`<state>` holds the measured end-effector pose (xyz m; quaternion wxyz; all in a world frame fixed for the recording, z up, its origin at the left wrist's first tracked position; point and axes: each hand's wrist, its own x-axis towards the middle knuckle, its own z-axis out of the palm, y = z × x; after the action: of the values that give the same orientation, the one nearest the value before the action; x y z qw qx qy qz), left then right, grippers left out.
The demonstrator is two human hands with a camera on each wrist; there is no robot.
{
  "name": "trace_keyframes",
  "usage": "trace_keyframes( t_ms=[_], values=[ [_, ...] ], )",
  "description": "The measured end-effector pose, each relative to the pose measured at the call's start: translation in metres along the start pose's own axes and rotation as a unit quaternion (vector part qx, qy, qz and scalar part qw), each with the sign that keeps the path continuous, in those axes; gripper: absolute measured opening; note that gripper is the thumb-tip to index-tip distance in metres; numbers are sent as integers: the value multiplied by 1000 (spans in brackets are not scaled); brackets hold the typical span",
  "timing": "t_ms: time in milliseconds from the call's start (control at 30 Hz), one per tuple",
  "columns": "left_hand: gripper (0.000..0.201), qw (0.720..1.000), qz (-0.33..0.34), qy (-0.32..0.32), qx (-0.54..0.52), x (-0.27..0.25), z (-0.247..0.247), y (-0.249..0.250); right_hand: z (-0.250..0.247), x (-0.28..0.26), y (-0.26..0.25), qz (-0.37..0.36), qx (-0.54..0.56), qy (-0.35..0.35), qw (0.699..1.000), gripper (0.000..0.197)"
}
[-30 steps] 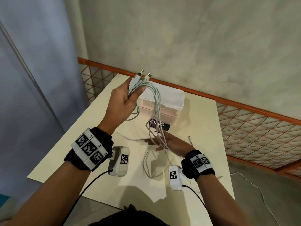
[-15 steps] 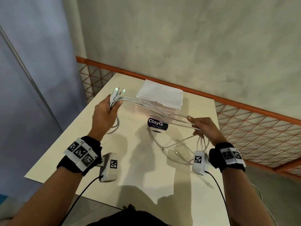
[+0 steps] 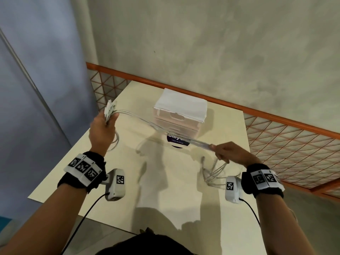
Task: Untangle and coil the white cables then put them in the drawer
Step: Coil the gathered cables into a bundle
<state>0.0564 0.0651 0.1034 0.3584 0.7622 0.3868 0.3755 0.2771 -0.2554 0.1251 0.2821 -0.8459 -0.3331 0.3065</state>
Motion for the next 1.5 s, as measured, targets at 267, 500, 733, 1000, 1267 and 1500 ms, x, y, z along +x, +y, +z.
trace_keyframes(
  t_ms=[267,500,733,1000,1267,1500],
  values=[
    [42,1000,-15,17,3,-1,6,7,20,22,44,92,-148,108,979,32],
    [40,998,-48,-2,32,-23,18,-2,6,33,20,38,-178,408,895,24],
    [37,998,-20,-40,39,-32,20,2,91,35,51,59,-230,125,963,56],
    [36,995,-1,-75,60,-41,23,8,126,38,86,116,-227,-99,962,38],
    [27,949,3,-296,-109,-47,16,45,83,39,-19,-69,8,57,996,41],
    [31,906,-1,-376,-195,-61,17,67,63,27,-133,-235,212,60,947,26]
  ],
)
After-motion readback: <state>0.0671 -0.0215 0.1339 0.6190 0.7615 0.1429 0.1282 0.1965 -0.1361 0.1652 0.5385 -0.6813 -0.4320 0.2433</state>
